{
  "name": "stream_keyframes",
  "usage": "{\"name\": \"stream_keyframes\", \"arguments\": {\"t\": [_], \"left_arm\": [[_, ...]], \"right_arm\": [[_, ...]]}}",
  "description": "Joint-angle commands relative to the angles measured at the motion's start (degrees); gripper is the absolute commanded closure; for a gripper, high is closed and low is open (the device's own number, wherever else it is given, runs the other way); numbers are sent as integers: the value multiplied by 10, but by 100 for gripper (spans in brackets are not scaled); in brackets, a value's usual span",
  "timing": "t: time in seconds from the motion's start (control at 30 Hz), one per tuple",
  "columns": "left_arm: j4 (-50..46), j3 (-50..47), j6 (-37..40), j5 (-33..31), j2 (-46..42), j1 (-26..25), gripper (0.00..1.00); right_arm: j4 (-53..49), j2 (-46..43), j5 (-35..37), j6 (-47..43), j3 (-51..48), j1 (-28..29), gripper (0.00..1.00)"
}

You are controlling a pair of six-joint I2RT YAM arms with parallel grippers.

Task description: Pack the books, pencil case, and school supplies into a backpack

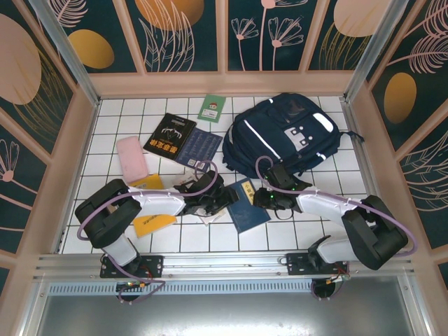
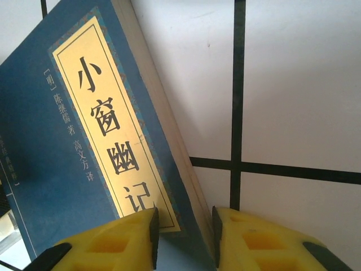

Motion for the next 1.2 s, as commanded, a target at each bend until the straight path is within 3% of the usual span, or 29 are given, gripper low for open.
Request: {"name": "stream_keyframes", "arguments": {"t": [0.0,0.23,0.47,0.6,0.93,1.17], "left_arm": [[45,-17,-4,11,2,-5,42],[186,-68,-17,8,-59,-5,44],[145,-65,10,-15,-80,-5,52],[247,-100,-12,7,-73,-5,55],[185,-60,27,14,-44,-5,62],[366,-106,0,75,-31,-5,66]], "right_arm": [[61,22,-104,38,-10,34,68],[64,19,-118,54,-4,36,68],[50,4,-102,57,3,36,68],[59,6,-112,62,1,35,68],[57,7,-106,66,4,35,68],[59,16,-109,69,6,33,68]]}}
